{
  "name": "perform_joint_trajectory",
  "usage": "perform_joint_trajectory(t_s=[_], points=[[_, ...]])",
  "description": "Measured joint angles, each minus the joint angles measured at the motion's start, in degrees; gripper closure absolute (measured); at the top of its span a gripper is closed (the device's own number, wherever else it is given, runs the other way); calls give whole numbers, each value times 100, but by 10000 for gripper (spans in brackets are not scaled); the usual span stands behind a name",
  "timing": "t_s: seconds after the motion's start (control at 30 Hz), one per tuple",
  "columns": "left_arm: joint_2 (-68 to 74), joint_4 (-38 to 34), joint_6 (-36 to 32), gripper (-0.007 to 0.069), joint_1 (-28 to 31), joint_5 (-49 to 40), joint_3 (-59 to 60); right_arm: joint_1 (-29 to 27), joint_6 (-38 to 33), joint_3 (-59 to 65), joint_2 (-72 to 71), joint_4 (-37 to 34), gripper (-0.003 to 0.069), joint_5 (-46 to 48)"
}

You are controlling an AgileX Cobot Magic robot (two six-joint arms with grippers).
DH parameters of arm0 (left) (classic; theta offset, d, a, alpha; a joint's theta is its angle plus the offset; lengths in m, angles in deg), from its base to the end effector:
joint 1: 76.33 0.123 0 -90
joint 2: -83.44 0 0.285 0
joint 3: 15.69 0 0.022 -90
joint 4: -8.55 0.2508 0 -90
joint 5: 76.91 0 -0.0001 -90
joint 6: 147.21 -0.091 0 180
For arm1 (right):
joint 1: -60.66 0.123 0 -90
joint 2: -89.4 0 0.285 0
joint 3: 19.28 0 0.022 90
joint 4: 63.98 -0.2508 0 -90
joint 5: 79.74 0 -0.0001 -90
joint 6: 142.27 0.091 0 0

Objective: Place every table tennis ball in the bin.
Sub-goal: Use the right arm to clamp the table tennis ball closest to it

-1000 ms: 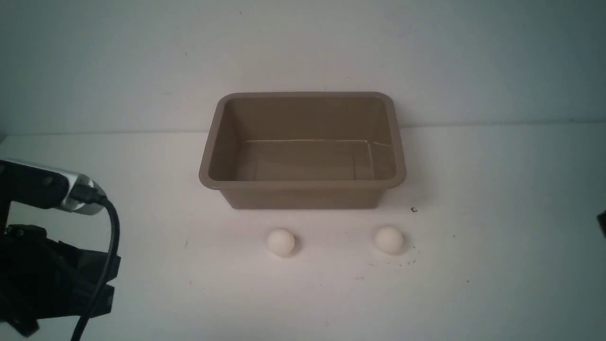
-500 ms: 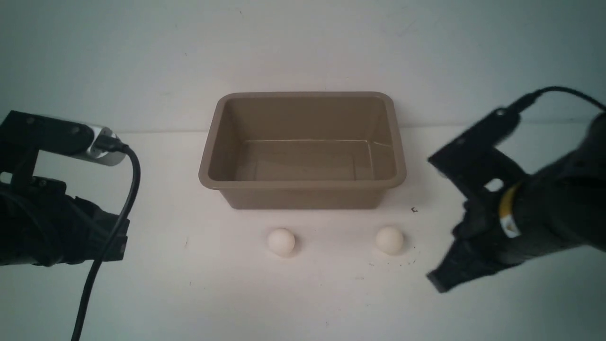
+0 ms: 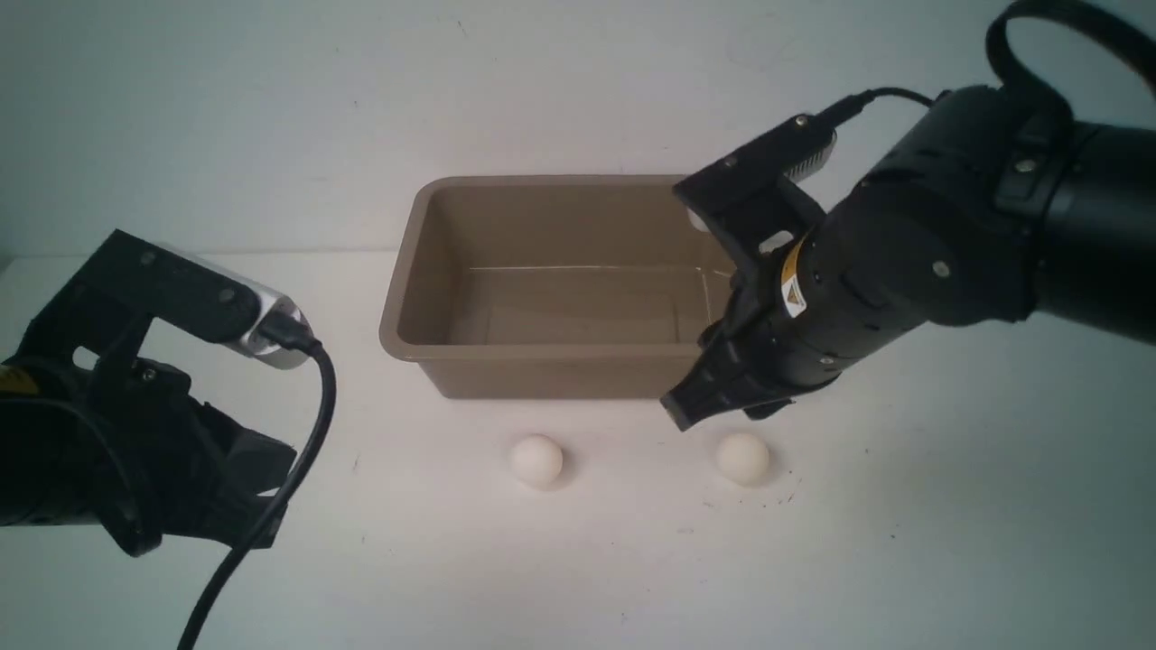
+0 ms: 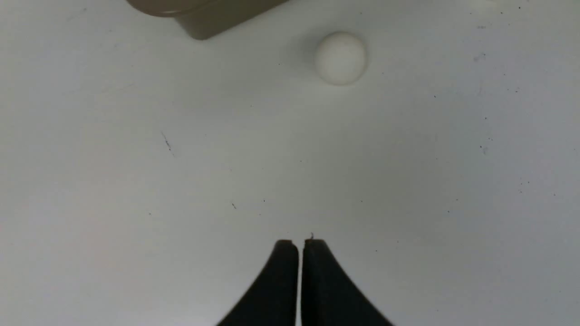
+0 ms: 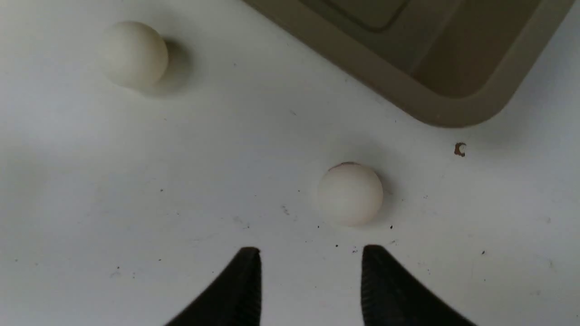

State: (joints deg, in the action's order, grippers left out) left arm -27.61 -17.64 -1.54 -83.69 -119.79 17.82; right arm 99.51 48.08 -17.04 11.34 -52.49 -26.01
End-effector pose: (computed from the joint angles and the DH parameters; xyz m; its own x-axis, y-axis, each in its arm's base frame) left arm 0.1952 -0.0528 0.2877 -0.6830 0.3292 -0.6520 0.4913 0.8676 -0.0766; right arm 0.2755 0.2031 0.2788 -0.7522 -0.5287 -0.3933 -0.5261 0.8412 -0.1245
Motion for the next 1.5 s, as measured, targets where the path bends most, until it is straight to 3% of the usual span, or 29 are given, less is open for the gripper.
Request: perform_joint_trajectory(t_s=[0.13,0.4,1.37,1.5], points=[[0,8,-1,629,-4,-5,0,-101,34,0,146,-20,277,28],[0,13,-1,629,-12,-5,0,-317,71,0,570,-41,148,-45],[18,39,-1,629,-12,-5,0,-567,163,-11,1990,238,145,-1190],[18,45,-1,629,-12,-5,0,-688,180,-11,2011,243,218,-1308]])
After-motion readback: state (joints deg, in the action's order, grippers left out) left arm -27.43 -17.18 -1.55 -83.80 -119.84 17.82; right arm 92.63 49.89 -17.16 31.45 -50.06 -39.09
